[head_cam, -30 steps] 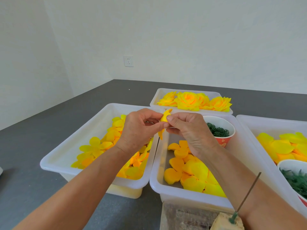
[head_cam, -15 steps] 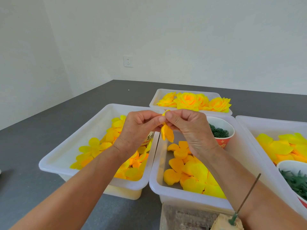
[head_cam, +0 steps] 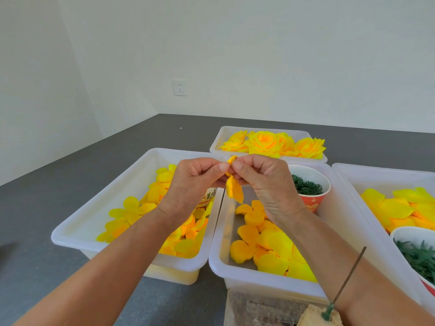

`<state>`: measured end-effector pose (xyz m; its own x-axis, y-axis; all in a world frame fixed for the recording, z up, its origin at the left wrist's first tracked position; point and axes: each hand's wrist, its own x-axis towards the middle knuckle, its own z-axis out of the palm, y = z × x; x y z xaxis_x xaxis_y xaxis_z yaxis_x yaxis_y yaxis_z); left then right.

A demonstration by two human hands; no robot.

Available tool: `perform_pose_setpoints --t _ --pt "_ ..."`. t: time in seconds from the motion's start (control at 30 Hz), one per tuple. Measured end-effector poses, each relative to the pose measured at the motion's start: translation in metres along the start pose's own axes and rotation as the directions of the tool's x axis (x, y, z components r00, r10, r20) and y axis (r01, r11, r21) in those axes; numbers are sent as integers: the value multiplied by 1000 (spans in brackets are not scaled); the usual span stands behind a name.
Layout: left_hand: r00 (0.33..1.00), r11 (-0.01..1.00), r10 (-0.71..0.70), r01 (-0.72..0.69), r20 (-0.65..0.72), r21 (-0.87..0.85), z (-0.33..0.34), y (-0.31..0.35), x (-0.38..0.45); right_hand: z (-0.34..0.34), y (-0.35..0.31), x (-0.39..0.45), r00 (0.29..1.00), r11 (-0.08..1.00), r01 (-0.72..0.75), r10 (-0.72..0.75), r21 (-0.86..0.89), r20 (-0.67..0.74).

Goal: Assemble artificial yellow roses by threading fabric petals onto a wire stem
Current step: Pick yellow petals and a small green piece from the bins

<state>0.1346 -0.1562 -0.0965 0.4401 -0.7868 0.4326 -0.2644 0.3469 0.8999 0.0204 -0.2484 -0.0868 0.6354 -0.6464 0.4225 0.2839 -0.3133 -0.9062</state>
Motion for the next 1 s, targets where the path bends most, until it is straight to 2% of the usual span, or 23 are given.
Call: perform_pose_setpoints --t 0.37,0.5,0.7,0.87,1.0 --pt "1000 996 -15 17 -14 88 4 1 0 1 1 0 999 995 -27 23 -97 -41" --pt "1000 996 -14 16 -26 90 4 2 -1 0 0 -1 1000 997 -7 8 -81 8" --pt "998 997 -57 59 -28 58 3 2 0 1 1 -2 999 985 30 -25 -169 32" --pt "997 981 -48 59 -65 185 3 -1 2 3 0 -2 1000 976 8 -13 -219 -22" --pt "994 955 -12 45 -112 292 4 -5 3 3 -3 -3 996 987 -64 53 -150 -75"
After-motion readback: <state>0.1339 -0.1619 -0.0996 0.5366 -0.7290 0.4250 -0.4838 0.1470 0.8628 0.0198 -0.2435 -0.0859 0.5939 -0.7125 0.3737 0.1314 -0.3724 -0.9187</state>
